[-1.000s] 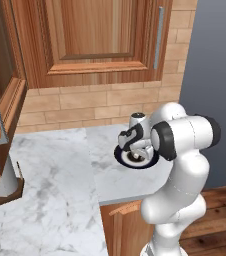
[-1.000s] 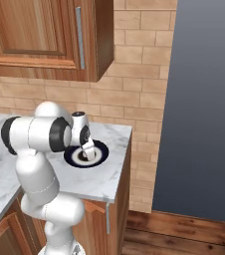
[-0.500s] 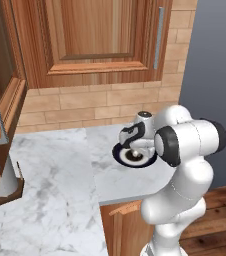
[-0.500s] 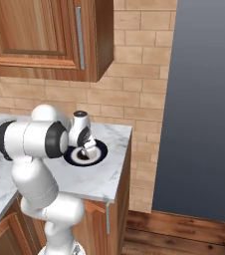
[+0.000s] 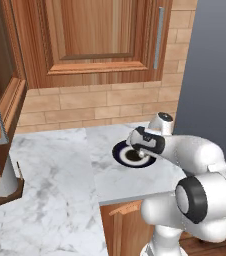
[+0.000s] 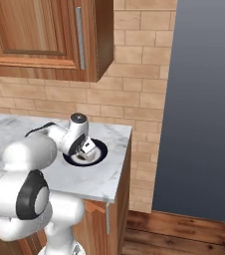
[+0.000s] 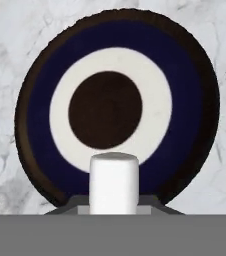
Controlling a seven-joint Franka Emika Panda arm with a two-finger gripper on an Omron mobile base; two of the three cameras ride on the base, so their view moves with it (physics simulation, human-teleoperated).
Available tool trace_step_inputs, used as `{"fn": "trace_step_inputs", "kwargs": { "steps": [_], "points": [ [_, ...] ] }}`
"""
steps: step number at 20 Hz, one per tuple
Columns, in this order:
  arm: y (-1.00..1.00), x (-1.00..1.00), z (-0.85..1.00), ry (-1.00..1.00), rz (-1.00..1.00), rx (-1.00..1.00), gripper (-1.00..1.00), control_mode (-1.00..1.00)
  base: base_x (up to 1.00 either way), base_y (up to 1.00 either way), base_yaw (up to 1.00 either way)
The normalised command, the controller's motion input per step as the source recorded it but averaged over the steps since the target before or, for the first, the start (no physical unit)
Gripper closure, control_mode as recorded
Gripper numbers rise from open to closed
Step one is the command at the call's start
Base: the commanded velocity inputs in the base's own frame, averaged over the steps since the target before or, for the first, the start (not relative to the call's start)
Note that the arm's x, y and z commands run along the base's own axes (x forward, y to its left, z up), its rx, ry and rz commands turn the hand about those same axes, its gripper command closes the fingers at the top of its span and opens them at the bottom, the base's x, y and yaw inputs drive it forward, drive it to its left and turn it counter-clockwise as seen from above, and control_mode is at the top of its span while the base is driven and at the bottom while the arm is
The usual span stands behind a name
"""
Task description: Pick up the marshmallow and place it in the cup of hot chocolate on the dining counter.
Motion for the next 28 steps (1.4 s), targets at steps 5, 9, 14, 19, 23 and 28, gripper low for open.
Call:
{"fn": "trace_step_inputs", "kwargs": {
  "steps": [5, 9, 14, 19, 23, 28],
  "points": [
    [0.0, -0.95, 0.75, 0.0, 0.13, -0.02, 1.0, -1.0, 0.0, 0.0, 0.0],
    [0.0, -0.8, 0.66, -0.01, 0.06, -0.13, 1.0, -1.0, 0.0, 0.0, 0.0],
    [-0.02, -0.64, 0.85, -0.06, 0.04, -0.18, 1.0, -1.0, 0.0, 0.0, 0.0],
    [-0.11, -0.6, 1.0, -0.03, 0.07, -0.04, 1.0, -1.0, 0.0, 0.0, 0.0],
    [-0.02, -0.56, 1.0, -0.04, 0.1, 0.0, 1.0, -1.0, 0.0, 0.0, 0.0],
    [-0.03, -0.58, 0.93, -0.07, 0.09, -0.01, 1.0, -1.0, 0.0, 0.0, 0.0]
  ]
}}
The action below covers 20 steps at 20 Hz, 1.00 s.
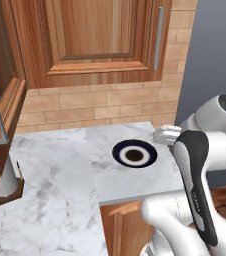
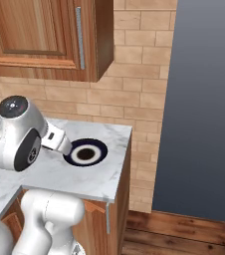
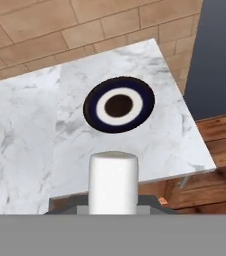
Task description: Pick up the marshmallow and place it in the cup of hot chocolate on the dining counter.
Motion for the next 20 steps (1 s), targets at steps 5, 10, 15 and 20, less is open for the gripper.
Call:
{"fn": "trace_step_inputs", "kwargs": {
  "steps": [5, 10, 15, 20],
  "points": [
    [0.0, -0.33, 0.38, -0.04, 0.05, -0.15, 1.0, -1.0, 0.0, 0.0, 0.0],
    [-0.05, -0.16, 0.34, 0.04, 0.07, -0.13, 1.0, -1.0, 0.0, 0.0, 0.0],
    [-0.15, 0.0, 0.0, 0.05, 0.17, -0.02, 1.0, -1.0, 0.0, 0.0, 0.0],
    [-0.01, 0.01, 0.0, 0.03, 0.04, 0.0, 1.0, -1.0, 0.0, 0.0, 0.0]
  ]
}}
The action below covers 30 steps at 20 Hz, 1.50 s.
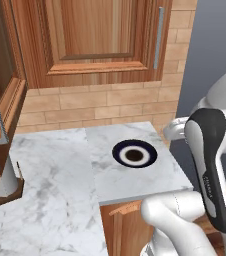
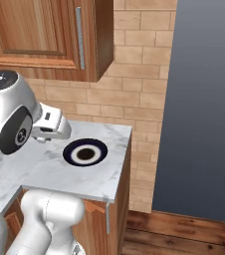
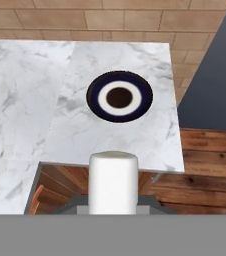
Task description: Pick up the marshmallow and place it in the cup of hot chocolate on the dining counter.
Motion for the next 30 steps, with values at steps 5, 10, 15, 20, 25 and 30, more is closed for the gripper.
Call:
{"fn": "trace_step_inputs", "kwargs": {
  "steps": [5, 10, 15, 20, 25, 30],
  "points": [
    [0.0, 0.0, 0.0, 0.0, 0.0, 0.0, 1.0, -1.0, 0.0, 0.0, 0.0],
    [0.0, -0.07, 0.0, 0.03, 0.0, 0.0, 1.0, 1.0, -0.18, -0.05, -0.04],
    [0.0, 0.0, 0.0, 0.0, 0.0, 0.0, 1.0, 1.0, -0.61, -0.37, -0.17],
    [0.0, 0.0, 0.0, 0.0, 0.0, 0.0, 1.0, 1.0, -0.45, -0.58, -0.34],
    [0.0, 0.0, 0.0, 0.0, 0.0, 0.0, 1.0, 1.0, 0.05, -0.89, -0.56],
    [0.0, 0.0, 0.0, 0.0, 0.0, 0.0, 1.0, 1.0, 0.05, -0.85, -0.73]
  ]
}}
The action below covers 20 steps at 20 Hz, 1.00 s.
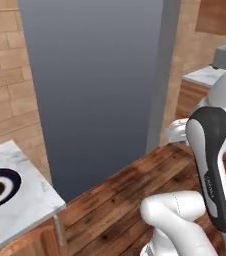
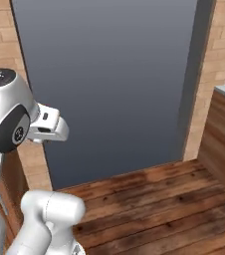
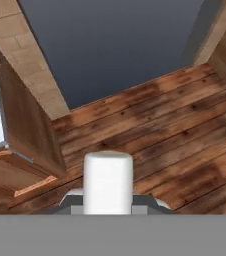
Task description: Pick up the marshmallow and place it in the cup of hot chocolate on the dining counter.
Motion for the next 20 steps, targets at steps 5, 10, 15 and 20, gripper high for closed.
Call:
{"fn": "trace_step_inputs", "kwargs": {
  "steps": [5, 10, 15, 20],
  "points": [
    [0.0, 0.0, 0.0, 0.0, 0.0, 0.0, 1.0, 1.0, 0.04, -0.7, -0.77],
    [0.0, 0.0, 0.0, 0.0, 0.0, 0.0, 1.0, 1.0, 0.2, -0.55, -0.75],
    [0.0, 0.0, 0.0, 0.0, 0.0, 0.0, 1.0, 1.0, 0.46, -0.46, -0.67],
    [0.0, 0.0, 0.0, 0.0, 0.0, 0.0, 1.0, 1.0, 0.37, -0.49, -0.68]
  ]
}}
